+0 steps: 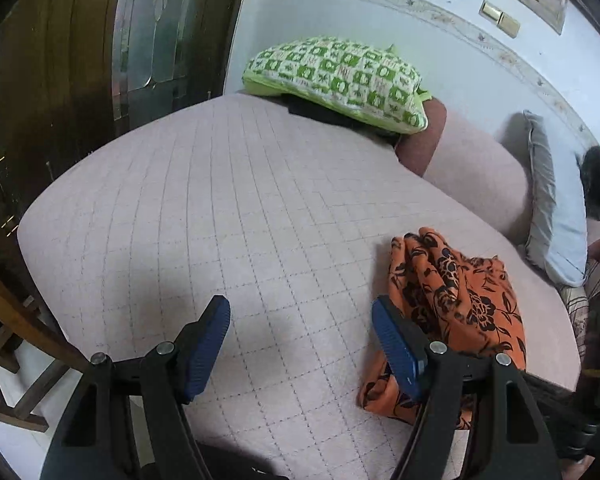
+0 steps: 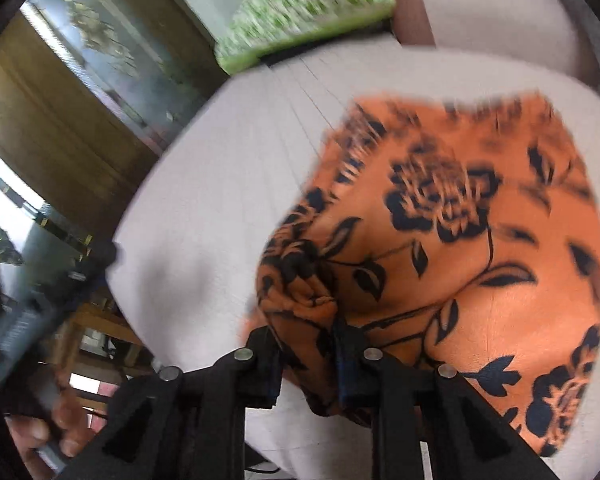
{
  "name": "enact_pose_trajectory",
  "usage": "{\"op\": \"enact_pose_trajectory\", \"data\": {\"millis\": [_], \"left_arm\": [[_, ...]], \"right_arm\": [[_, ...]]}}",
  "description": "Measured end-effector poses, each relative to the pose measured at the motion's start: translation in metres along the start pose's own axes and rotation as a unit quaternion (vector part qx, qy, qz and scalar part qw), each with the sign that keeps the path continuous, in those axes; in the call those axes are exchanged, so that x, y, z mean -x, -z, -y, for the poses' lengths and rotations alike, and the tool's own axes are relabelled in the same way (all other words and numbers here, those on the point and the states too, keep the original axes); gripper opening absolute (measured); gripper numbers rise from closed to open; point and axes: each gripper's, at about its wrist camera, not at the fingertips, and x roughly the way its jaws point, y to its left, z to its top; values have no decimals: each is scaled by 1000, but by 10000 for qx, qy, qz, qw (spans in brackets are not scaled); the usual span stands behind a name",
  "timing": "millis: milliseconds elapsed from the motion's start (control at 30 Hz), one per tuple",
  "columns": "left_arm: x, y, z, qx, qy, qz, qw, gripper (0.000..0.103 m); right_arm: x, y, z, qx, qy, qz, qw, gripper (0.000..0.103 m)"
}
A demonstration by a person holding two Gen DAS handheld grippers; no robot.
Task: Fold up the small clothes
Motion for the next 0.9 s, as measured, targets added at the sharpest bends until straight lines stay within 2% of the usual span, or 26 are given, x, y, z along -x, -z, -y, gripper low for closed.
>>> {"op": "enact_pose_trajectory", "data": {"millis": [67, 133, 167, 200, 233, 267, 333, 400, 467, 533, 567, 633, 700, 733, 800, 900], "left_arm": [[1, -4, 0, 8, 16, 16, 10000, 74], [0, -9, 2, -1, 62, -28, 10000, 74], [-1, -12, 5, -26, 110, -74, 9999, 74], [-1, -15, 10, -77, 150, -83, 9998, 74], [-1, -18, 16, -149, 178, -72, 9997, 74], [-1, -20, 21, -205, 181, -55, 9996, 75], [-8, -28, 42, -425, 351, -118, 9984, 76], [-21, -37, 71, -652, 597, -267, 9957, 77], [-35, -45, 98, -790, 934, -523, 9911, 77], [-50, -47, 129, -1089, 1057, -595, 9866, 79], [-60, -45, 144, -1364, 1031, -643, 9832, 79], [-100, -32, 164, -1856, 201, -885, 9784, 79], [-156, -8, 160, -2104, -587, -1633, 9621, 80], [-171, 0, 148, -1888, -567, -1750, 9646, 84], [-168, 1, 135, -1634, -594, -1484, 9735, 96], [-163, 2, 141, -1839, -688, -1391, 9706, 96]], "right_arm": [[8, -5, -12, 134, -41, 123, 9998, 21], [-9, -2, -14, 103, -159, -44, 9998, 28], [-30, 6, -9, 149, -88, -320, 9993, 42], [-51, 18, 0, 146, -120, -651, 9977, 50], [-56, 23, 3, 141, -234, -562, 9980, 50], [-49, 29, 4, 249, -350, -274, 9987, 52], [-45, 32, 8, 237, -518, -261, 9980, 53], [-43, 31, 17, 100, -811, -229, 9964, 60], [-32, 39, 30, -16, -1009, -132, 9948, 64], [-21, 51, 37, -90, -1120, -35, 9937, 64], [-14, 59, 41, -162, -1219, 41, 9924, 64], [6, 78, 59, -300, -1306, 62, 9910, 64], [25, 89, 61, -349, -1385, 64, 9897, 65], [36, 95, 67, -324, -1382, 70, 9898, 64], [63, 104, 84, -324, -1354, 141, 9902, 64], [107, 95, 125, -644, -1376, 599, 9866, 67]]}}
